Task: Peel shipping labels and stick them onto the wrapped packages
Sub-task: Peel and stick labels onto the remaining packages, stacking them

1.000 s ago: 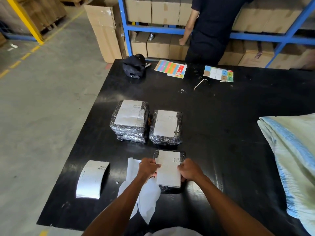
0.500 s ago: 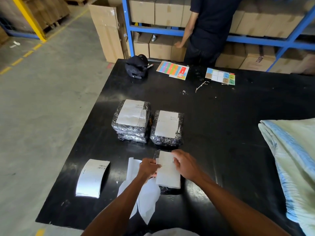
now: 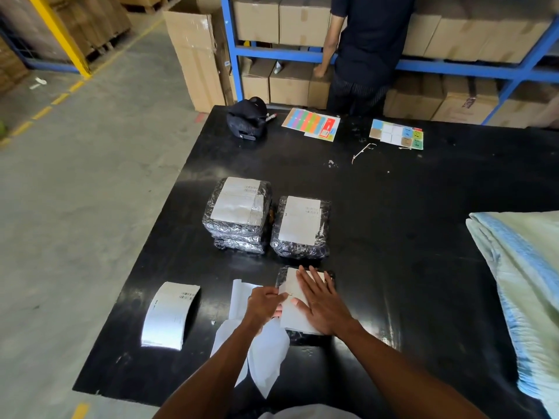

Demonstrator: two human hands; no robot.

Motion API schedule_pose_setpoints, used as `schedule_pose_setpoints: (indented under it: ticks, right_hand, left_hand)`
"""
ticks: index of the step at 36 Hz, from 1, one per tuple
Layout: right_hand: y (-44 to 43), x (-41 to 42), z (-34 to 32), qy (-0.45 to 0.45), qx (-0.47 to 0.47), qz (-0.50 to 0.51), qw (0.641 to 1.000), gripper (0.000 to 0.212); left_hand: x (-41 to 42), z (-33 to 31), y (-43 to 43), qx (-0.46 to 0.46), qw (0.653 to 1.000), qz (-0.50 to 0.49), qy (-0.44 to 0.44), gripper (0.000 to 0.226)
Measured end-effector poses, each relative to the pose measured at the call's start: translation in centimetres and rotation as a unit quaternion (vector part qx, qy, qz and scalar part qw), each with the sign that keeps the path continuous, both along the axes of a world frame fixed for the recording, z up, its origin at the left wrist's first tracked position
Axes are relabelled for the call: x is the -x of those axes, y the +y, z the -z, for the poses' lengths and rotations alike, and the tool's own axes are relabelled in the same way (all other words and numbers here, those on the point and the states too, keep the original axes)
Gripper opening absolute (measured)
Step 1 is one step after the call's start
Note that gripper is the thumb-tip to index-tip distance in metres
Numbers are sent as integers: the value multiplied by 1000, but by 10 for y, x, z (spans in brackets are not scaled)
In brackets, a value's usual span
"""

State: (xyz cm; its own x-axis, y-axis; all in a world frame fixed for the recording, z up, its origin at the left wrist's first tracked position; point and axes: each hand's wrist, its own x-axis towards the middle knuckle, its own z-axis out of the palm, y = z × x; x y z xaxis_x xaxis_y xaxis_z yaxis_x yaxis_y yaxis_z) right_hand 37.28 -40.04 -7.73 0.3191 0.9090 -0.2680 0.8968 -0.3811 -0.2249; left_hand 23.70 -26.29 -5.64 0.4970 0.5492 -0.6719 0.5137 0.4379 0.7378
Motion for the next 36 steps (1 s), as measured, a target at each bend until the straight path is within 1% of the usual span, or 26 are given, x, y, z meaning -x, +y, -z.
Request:
schedule_pose_setpoints:
  ticks: [3, 7, 10, 13, 15, 17, 19, 21, 25, 28, 30, 32, 33, 36]
  right_hand:
    - [1, -1, -1, 6, -5, -4, 1000, 82]
    - [2, -1, -2, 6, -14, 1, 1000, 84]
    - [2, 0, -2, 10, -18, 6, 1000, 86]
    - [3, 2, -2, 6, -25, 13, 1000, 86]
    - [3, 3, -1, 8, -21, 18, 1000, 83]
    - [3, 4, -1, 4, -17, 23, 1000, 79]
    - [2, 5, -2, 5, -8, 23, 1000, 82]
    - [2, 6, -3, 6, 0, 20, 1000, 89]
    - [1, 5, -5, 5, 4, 12, 1000, 102]
    - [1, 5, -7, 13, 10, 12, 1000, 114]
    - [1, 5, -8, 13, 10, 12, 1000, 121]
    - [1, 6, -9, 16, 3, 13, 1000, 128]
    - [1, 6, -10, 18, 1, 12, 1000, 131]
    - [0, 7, -12, 14, 5, 10, 1000, 136]
  left_hand:
    - [3, -4, 4, 21, 1000, 9, -16, 21]
    - [13, -14, 7, 29, 997, 66, -24, 16]
    - [25, -18, 15, 33, 993, 111, 0, 14]
    - [41, -23, 26, 37, 985, 169, 24, 28]
    - [52, -27, 34, 25, 976, 212, 44, 28]
    - [59, -29, 44, 7, 962, 263, 71, 20]
    - [64, -29, 52, -13, 953, 286, 97, 12]
    - [66, -32, 58, -40, 937, 318, 137, 15]
    - [66, -36, 62, -65, 899, 375, 218, 21]
    - [65, -33, 67, -81, 886, 369, 267, 21]
    - [65, -28, 74, -102, 878, 364, 294, 25]
    - [66, -25, 80, -144, 864, 361, 320, 28]
    - [66, -24, 81, -180, 854, 361, 330, 30]
    - [65, -30, 79, -277, 808, 366, 370, 36]
